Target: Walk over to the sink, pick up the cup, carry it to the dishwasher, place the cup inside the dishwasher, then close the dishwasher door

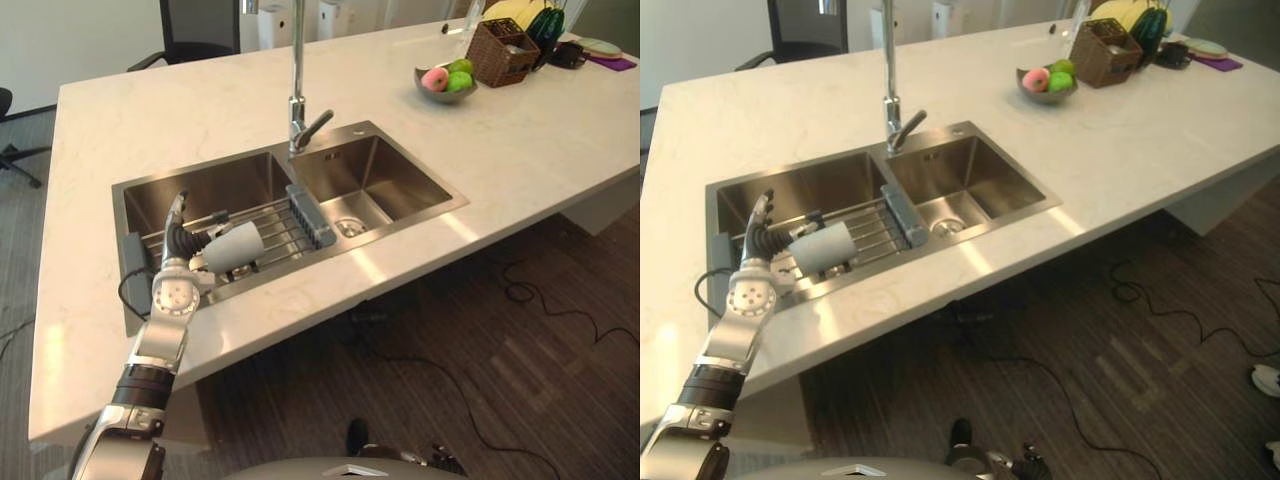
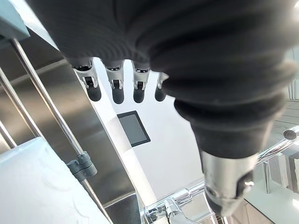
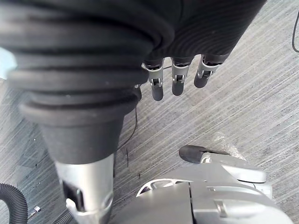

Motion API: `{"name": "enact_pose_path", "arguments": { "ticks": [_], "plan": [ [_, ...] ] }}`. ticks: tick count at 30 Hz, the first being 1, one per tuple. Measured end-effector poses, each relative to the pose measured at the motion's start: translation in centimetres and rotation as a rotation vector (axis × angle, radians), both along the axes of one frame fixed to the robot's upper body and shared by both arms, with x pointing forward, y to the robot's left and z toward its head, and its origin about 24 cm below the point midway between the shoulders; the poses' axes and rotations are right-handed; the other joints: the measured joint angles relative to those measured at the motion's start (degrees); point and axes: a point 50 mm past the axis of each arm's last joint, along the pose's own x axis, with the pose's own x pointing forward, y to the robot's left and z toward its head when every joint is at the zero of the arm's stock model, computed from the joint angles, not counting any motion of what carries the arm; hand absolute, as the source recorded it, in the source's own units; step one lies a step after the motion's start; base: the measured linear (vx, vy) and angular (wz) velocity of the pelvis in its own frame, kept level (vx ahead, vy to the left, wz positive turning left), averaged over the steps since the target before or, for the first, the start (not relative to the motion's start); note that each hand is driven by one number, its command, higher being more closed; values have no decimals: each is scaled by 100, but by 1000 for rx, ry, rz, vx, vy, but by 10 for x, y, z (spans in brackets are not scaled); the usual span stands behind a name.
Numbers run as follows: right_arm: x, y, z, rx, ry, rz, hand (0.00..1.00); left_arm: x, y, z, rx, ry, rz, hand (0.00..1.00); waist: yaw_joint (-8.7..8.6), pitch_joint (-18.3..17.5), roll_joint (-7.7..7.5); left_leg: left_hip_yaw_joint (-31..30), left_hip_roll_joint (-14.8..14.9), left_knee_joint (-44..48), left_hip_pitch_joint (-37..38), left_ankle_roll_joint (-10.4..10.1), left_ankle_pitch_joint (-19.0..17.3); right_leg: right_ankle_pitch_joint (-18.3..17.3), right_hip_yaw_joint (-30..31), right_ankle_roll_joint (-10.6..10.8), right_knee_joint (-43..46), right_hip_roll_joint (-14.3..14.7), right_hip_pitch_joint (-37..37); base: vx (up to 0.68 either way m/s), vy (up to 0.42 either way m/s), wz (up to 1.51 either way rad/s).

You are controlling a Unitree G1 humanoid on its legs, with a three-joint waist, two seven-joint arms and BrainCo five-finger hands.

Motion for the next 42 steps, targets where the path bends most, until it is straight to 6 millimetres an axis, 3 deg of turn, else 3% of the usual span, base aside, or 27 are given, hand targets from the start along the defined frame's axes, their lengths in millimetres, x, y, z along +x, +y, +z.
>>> {"name": "enact_pose_path", "arguments": {
  "ticks": [4,6,8,10,12,14,17,20,23,25,26,27,29,31,32,33,34,35,38,42],
  "plan": [
    [1,-1,0,8,-9,-25,0,-7,-13,-3,-37,-16,-19,0,-27,82,55,-149,9,-92,-10,-2,22,-66,-144,-14,5,-5,64,-33,-12,19],
    [-2,-1,-1,20,-9,-64,0,-14,-31,-4,-60,-35,-61,0,10,85,75,-225,-4,-166,-27,-17,88,-159,-140,-13,87,-44,27,41,6,18],
    [5,-5,1,24,-50,-127,0,-24,-62,-1,-98,-72,-147,0,26,197,118,-395,-58,-169,-104,-9,165,-716,-45,45,1337,-231,-557,48,11,25],
    [6,-4,1,19,-64,-149,0,-32,-83,-2,-120,-84,-211,0,-7,232,44,-548,-110,-51,-85,-15,168,-961,66,55,1852,-372,-689,51,11,23],
    [6,-3,1,18,-72,-169,0,-39,-96,6,-165,-137,-235,0,46,226,36,-638,-129,85,-140,-13,158,-918,158,87,1693,-410,-678,55,4,-7],
    [10,-1,0,19,-84,-176,0,-39,-99,18,-185,-198,-236,0,56,217,82,-634,-118,236,-348,30,93,-619,320,106,1336,-362,-745,-15,35,-36],
    [0,1,-2,17,-59,-206,0,-34,-93,24,-180,-224,-216,0,21,215,120,-637,-15,444,-415,120,-217,-563,783,152,1269,-194,-713,-64,63,-15],
    [-11,4,-4,21,-33,-216,0,-33,-89,26,-169,-228,-211,0,28,209,66,-824,96,836,-550,37,-358,-566,786,167,916,-105,-397,-49,-22,32],
    [-13,0,-4,12,-16,-193,0,-34,-84,29,-169,-242,-196,0,124,165,166,-913,396,1032,-696,-116,-444,-587,661,80,799,154,-335,-26,-113,15],
    [-12,-3,-3,17,-11,-164,0,-37,-85,36,-174,-271,-204,0,168,146,203,-826,532,1380,-851,-281,-370,-690,603,-70,785,257,-331,23,-155,10],
    [-11,-5,-3,19,-10,-151,0,-38,-87,38,-177,-282,-214,0,142,143,198,-655,599,1809,-1084,-266,-251,-685,528,-106,772,234,-315,39,-181,32],
    [-12,-6,-3,18,-2,-142,0,-39,-91,40,-186,-289,-227,0,124,149,200,-365,707,2283,-1346,-96,-47,-647,453,-137,726,212,-234,26,-149,34],
    [-15,-6,-4,21,14,-146,0,-39,-93,39,-192,-282,-231,0,83,162,214,-234,758,2548,-1415,-152,206,-629,323,-200,623,191,7,50,-124,37],
    [-17,-9,-4,14,28,-149,0,-39,-94,40,-194,-287,-234,0,80,139,241,-306,582,2369,-1395,-243,-7,-703,196,-322,549,149,168,38,-63,31],
    [-15,-13,-4,5,31,-146,0,-38,-95,41,-195,-293,-237,0,74,135,286,-361,307,1861,-1394,-216,-84,-727,170,-375,485,108,209,-3,2,22],
    [-14,-14,-4,4,33,-145,0,-38,-95,42,-197,-295,-239,0,77,135,290,-408,156,1555,-1397,-199,-55,-735,145,-362,438,95,242,-25,18,26],
    [-15,-13,-4,7,39,-146,0,-38,-96,42,-203,-295,-239,0,120,130,304,-545,-45,967,-1398,-101,214,-742,88,-333,392,129,267,-36,9,13],
    [-17,-10,-6,15,52,-151,0,-39,-96,40,-206,-289,-236,0,187,123,263,-657,-68,824,-1360,247,490,-772,102,-306,429,195,285,-17,4,10],
    [-17,1,-8,34,56,-177,0,-42,-96,38,-213,-278,-238,0,305,73,52,-573,-173,385,-1101,248,636,-770,232,-213,528,127,283,29,7,-7],
    [-22,11,-9,36,56,-194,0,-47,-105,41,-227,-286,-298,0,299,-63,-109,-523,-326,-190,-789,268,822,-887,270,-105,703,15,242,82,40,-3]
  ]
}}
